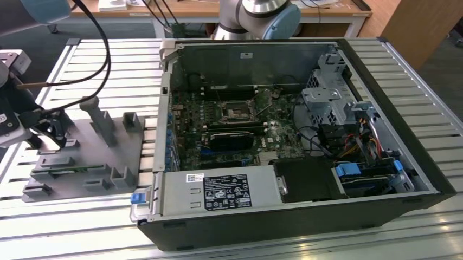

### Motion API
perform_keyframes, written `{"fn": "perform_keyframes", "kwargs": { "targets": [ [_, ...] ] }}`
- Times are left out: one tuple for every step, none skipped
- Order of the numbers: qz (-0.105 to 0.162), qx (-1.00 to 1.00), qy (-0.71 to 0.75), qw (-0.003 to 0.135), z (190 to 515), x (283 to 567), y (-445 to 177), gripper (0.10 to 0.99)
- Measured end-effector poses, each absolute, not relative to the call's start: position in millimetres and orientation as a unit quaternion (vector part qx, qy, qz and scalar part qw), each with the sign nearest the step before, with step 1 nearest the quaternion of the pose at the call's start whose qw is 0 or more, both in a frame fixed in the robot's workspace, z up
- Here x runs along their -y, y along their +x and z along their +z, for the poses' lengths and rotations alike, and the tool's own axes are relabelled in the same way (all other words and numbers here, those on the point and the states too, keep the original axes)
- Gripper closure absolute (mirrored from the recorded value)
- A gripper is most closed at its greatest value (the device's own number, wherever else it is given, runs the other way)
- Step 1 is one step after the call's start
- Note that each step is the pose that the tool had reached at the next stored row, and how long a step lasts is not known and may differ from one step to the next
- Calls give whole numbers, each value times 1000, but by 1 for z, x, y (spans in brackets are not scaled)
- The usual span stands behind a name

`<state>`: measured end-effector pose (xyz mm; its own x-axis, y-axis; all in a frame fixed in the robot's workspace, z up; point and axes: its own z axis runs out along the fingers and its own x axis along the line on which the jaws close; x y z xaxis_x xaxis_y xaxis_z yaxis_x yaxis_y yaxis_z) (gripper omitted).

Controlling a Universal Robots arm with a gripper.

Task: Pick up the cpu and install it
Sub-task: 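Pick up the cpu and move it towards the insertion slot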

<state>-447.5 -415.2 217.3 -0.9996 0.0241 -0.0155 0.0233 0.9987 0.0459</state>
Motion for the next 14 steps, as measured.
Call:
{"fn": "perform_keyframes", "kwargs": {
  "targets": [
    [23,-1000,12,8,218,415,-447,561],
    [23,-1000,12,8,219,415,-448,561],
    [23,-1000,12,8,219,415,-448,561],
    [23,-1000,12,8,220,415,-447,561],
    [23,-1000,12,8,221,415,-448,561],
    [23,-1000,12,8,222,415,-447,561],
    [23,-1000,12,8,223,415,-447,561],
    [23,-1000,12,8,223,415,-448,561],
    [23,-1000,12,8,224,415,-447,561],
    [23,-1000,12,8,224,415,-447,561],
    [23,-1000,12,8,225,415,-447,561],
    [23,-1000,12,8,226,415,-448,561],
    [23,-1000,12,8,226,415,-448,561],
    [23,-1000,12,8,227,415,-448,561]
  ]
}}
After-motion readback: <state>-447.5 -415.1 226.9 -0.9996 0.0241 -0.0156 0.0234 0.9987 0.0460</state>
